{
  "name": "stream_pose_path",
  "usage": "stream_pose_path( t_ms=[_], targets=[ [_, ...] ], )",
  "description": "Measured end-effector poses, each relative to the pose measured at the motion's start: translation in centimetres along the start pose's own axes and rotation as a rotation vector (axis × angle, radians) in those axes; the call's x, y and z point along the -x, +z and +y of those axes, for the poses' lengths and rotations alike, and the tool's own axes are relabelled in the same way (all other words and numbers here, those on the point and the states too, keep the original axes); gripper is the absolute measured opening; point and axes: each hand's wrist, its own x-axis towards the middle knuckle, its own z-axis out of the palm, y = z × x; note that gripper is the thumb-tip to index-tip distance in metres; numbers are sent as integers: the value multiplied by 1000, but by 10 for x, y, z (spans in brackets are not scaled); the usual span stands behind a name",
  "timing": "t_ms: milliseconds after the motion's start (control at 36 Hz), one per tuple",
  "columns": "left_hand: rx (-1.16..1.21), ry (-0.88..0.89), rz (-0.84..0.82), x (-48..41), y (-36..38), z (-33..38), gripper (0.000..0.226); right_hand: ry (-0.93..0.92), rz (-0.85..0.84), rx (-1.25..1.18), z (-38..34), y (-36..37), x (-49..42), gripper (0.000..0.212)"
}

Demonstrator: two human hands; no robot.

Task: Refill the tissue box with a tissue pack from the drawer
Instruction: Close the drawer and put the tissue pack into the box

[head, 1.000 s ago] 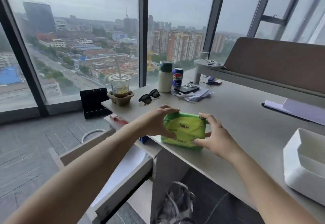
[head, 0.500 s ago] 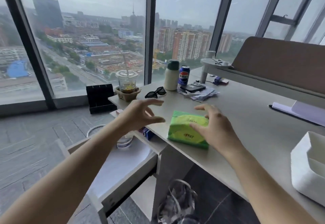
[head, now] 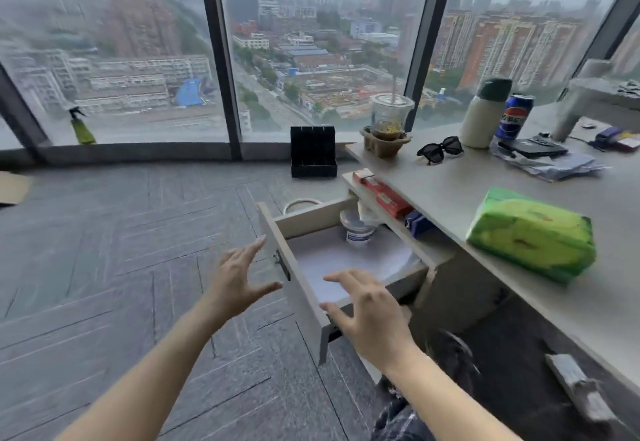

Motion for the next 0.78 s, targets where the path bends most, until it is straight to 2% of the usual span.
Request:
stream_pose_path(
  t_ms=[56,167,306,389,528,667,778],
  targets=[
    [6,-39,-82,4,17,-13,129,-26,-31,23,-2,21,7,41],
    [112,-118,-204,5,43,-15,122,-31,-36,74,-1,48,18,40],
    [241,-121,-174,-6,55,-16,120,-31,34,125,6,54,21,35],
    [308,-85,-169,-11,61,-13,112,-59,51,141,12,51,19,35],
    [335,-76,-159,-24,77,-5,110,-62,95,170,30,44,17,35],
    [341,-64,-181,-43,98,19,116,-101,190,360,50,42,15,43],
    [346,-46,-207,-61,113,41,117,-17,243,429,70,39,14,52]
  ],
)
